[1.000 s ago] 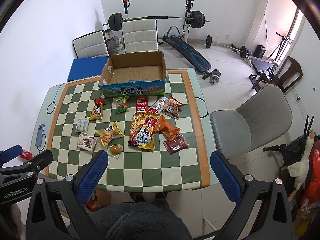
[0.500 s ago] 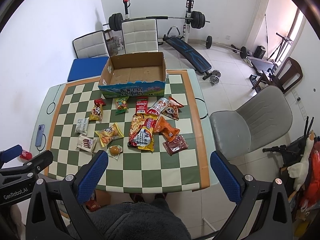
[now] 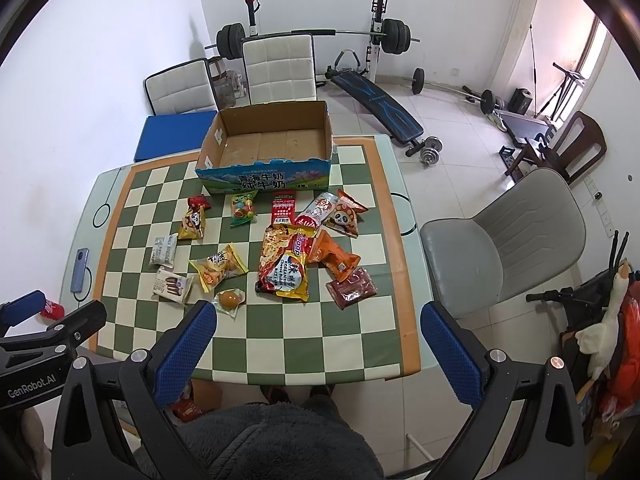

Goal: Organize snacks

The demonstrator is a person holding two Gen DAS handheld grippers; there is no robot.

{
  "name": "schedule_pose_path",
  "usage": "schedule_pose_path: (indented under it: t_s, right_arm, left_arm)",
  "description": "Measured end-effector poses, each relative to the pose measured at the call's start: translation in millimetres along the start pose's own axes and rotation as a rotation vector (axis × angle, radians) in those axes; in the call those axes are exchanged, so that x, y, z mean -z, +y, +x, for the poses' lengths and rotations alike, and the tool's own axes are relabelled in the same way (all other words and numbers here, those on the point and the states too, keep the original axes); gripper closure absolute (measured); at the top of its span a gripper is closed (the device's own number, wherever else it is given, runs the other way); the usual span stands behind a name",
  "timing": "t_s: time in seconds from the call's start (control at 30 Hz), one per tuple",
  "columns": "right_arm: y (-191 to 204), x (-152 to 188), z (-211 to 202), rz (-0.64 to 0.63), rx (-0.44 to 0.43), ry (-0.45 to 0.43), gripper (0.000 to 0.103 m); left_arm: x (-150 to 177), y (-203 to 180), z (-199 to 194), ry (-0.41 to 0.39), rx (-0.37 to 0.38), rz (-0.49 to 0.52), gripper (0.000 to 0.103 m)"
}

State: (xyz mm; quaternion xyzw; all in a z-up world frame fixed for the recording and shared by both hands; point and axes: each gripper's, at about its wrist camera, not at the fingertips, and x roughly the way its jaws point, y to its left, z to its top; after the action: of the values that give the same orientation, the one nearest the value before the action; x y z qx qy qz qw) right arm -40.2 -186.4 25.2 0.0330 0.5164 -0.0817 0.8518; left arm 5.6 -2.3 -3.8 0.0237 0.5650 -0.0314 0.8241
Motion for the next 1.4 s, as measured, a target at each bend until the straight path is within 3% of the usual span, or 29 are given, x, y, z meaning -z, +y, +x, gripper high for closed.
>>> schedule_pose_path:
  t_s: [0.17, 0.3, 0.43, 0.63, 0.77, 0.87, 1.0, 1.13, 1.23, 1.27, 1.4]
  right_arm:
    - [-5, -4, 9, 0.018, -0.016, 0.008, 0.0]
    - [-10, -14, 41, 0.053, -0.102, 0.021, 0.0]
    - [0, -30, 106, 0.041, -0.094, 0.115, 0.0]
    - [18, -43, 246, 0.036, -0.128, 0.338, 0.0]
    - [29, -43, 330, 0.046, -0.144, 0.461, 0.0]
    - [37, -44, 386, 0.047, -0.157, 0.551, 0.0]
    - [36, -45, 419, 0.041, -0.146, 0.585, 0.0]
    - [26, -42, 433, 0.056, -0.136, 0.611, 0.0]
    - [21, -41, 435, 0.057, -0.143, 0.622, 0.0]
    - [20, -41, 434, 0.056, -0.145, 0.624, 0.0]
    - [18, -43, 432, 0.033, -0.153, 0.616, 0.0]
  left_arm:
    - [-4, 3, 11, -0.021, -0.024, -0.025, 0.0]
    - [-20, 19, 43, -0.037, -0.082, -0.1, 0.0]
    - [-38, 35, 90, -0.026, -0.151, -0.122, 0.0]
    - [-61, 47, 182, 0.087, -0.21, -0.046, 0.0]
    - [-70, 37, 246, 0.159, -0.224, 0.087, 0.0]
    - [-78, 15, 295, 0.213, -0.204, 0.27, 0.0]
    - [-77, -16, 350, 0.268, -0.195, 0.525, 0.0]
    - [-74, -33, 390, 0.329, -0.215, 0.664, 0.0]
    - [-76, -37, 415, 0.401, -0.2, 0.65, 0.001]
    - [-77, -36, 419, 0.411, -0.195, 0.634, 0.006]
    - [-88, -13, 423, 0.464, -0.15, 0.414, 0.02]
